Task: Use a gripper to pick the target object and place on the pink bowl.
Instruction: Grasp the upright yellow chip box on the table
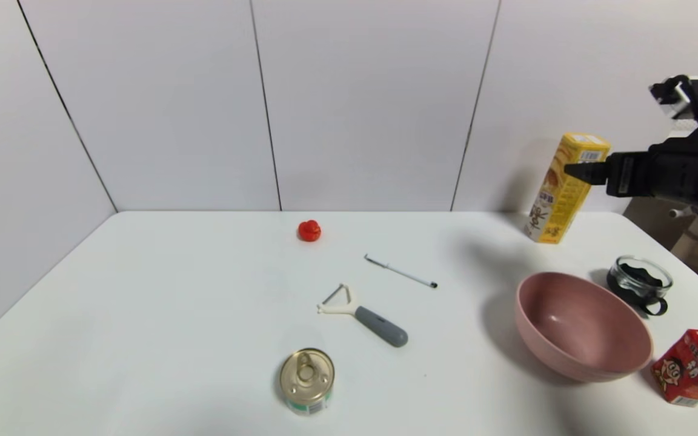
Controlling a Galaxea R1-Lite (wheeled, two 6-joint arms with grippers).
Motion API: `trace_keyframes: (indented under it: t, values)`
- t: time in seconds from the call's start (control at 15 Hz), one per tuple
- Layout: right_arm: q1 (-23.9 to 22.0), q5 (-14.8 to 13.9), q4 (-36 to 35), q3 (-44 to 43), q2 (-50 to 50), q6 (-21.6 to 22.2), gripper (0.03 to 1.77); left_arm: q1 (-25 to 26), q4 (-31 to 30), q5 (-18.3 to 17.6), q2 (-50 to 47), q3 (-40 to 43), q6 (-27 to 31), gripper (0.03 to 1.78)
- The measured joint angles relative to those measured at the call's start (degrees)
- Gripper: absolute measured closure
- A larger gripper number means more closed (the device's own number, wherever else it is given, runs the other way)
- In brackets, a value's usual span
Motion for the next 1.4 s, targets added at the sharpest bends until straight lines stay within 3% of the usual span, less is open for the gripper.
trace_keyframes:
  t: [0.4, 0.67, 1.4]
  values:
    - [-2.9, -0.2, -18.2, 0.8, 10.7, -0.7, 0.09, 0.0, 0.0, 0.0, 0.0, 0.0, 0.0, 0.12]
    - [-4.9, -2.5, -21.9, -0.3, 14.7, -0.6, 0.09, 0.0, 0.0, 0.0, 0.0, 0.0, 0.0, 0.12]
    - [-3.6, -2.6, -22.2, -6.9, 22.0, -1.0, 0.09, 0.0, 0.0, 0.0, 0.0, 0.0, 0.0, 0.12]
